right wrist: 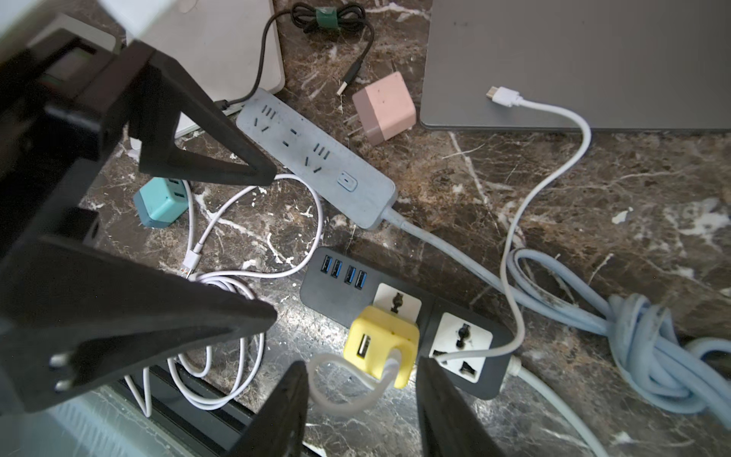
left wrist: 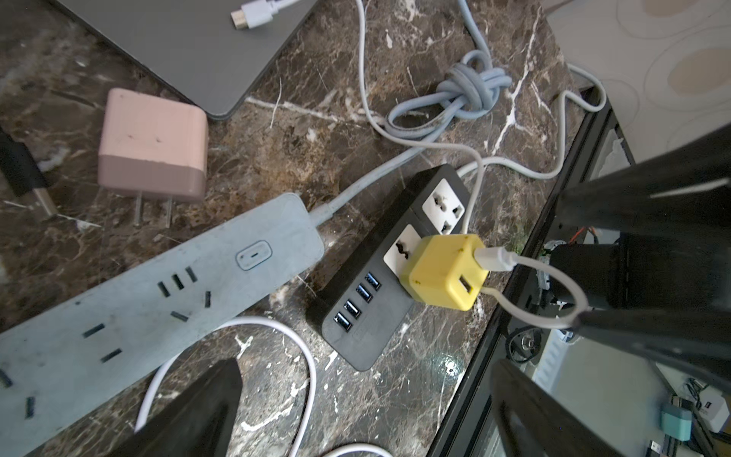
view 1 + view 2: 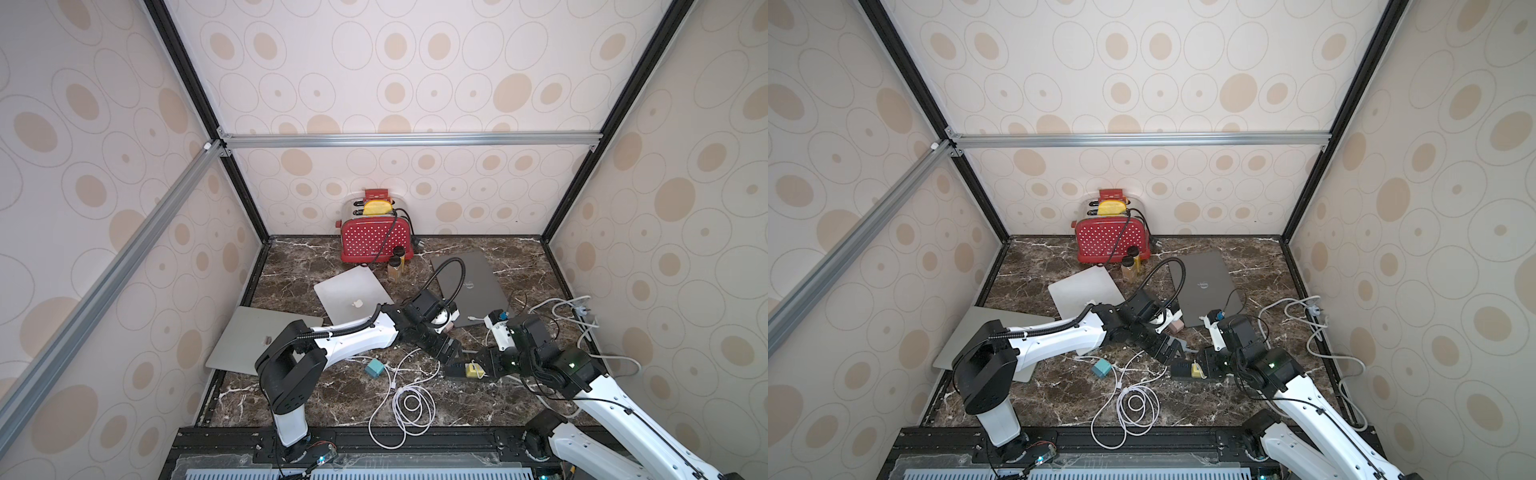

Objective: Unplug the laptop charger
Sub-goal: Remove the charging cable from the plug, then move the socket to the center of the board.

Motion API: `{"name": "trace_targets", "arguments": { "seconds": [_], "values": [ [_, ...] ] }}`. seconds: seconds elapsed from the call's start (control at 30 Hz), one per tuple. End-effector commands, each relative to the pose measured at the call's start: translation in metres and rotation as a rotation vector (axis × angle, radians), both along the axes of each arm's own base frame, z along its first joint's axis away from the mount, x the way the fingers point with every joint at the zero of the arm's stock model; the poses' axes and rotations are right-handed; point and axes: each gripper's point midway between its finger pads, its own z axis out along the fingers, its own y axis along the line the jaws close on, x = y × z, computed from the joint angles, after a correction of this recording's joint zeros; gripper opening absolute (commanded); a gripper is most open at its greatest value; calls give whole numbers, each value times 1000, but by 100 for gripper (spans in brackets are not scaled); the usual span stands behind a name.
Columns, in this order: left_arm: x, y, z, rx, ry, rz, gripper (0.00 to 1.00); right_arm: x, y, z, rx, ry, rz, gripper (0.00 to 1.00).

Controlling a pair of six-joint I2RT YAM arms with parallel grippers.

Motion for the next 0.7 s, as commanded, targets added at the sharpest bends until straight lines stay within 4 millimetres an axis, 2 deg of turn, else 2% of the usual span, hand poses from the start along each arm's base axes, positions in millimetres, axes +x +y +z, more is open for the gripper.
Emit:
{"name": "trace_targets", "arguments": {
  "seconds": [0.0, 0.27, 0.43, 0.53, 0.67],
  "values": [
    [2, -10, -5, -35, 23, 23, 99, 0, -12, -13, -56, 20, -65, 47],
    [2, -19, -14, -37, 37, 26, 99, -4, -11, -27, -72, 63, -66, 41],
    [-1, -21, -20, -32, 47, 24, 99, -1, 0, -4, 44, -38, -52, 44],
    [-2, -23, -18, -45, 54, 25, 99, -1, -5, 0, 26, -44, -69, 46],
    [-6, -26, -17, -42, 47, 21, 99, -5, -20, -7, -77, 3, -91, 46]
  ]
}}
